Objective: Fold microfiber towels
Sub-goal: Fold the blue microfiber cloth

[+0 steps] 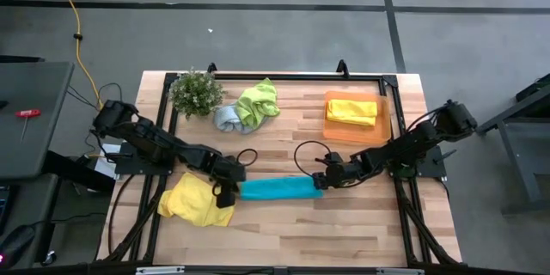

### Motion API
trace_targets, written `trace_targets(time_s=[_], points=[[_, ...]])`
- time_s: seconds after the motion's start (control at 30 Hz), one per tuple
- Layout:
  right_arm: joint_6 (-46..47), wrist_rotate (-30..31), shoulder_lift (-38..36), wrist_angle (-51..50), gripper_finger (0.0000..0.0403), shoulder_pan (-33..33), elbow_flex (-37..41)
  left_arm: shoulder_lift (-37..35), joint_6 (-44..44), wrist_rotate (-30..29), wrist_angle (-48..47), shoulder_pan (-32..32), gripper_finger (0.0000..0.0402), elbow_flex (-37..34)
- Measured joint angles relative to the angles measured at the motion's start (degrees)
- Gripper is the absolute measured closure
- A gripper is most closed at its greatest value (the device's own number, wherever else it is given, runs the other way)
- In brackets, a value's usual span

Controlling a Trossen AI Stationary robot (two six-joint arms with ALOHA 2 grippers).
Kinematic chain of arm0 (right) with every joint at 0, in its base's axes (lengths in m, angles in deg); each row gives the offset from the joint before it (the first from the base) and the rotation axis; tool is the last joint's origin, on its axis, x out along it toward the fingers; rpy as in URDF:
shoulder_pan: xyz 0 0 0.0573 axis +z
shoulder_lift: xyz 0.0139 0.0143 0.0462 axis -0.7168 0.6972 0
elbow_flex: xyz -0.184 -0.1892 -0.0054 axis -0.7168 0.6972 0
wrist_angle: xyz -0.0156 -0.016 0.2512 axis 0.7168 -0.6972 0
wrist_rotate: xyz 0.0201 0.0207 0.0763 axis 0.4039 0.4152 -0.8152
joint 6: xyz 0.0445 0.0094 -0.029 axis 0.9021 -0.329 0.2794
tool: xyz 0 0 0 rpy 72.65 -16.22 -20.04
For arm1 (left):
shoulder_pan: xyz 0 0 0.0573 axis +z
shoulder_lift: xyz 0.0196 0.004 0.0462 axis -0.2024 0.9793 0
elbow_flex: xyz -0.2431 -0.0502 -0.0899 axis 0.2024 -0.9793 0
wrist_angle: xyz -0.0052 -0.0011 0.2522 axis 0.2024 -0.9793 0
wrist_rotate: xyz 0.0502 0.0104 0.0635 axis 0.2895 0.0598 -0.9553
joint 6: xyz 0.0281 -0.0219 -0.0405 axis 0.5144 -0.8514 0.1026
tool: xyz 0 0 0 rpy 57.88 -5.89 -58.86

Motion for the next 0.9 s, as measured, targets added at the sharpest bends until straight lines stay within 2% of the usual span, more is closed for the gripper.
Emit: trace_targets(time_s=[0.47, 0.6, 0.9], points=[[0.0, 3.3, 2.4, 0.4, 0.0388, -0.2, -0.1, 0.8, 1.1, -5.4, 4.9, 2.4, 0.0402, 0.0], [-1.2, 2.4, 0.8, -3.9, 0.0394, -0.2, -0.3, -0.1, 1.7, -6.3, 2.5, 3.1, 0.0402, 0.0], [-1.1, 1.4, -11.6, -29.9, 0.0401, 2.0, 0.1, -1.6, 3.2, -6.6, -0.6, 3.7, 0.0401, -0.1]])
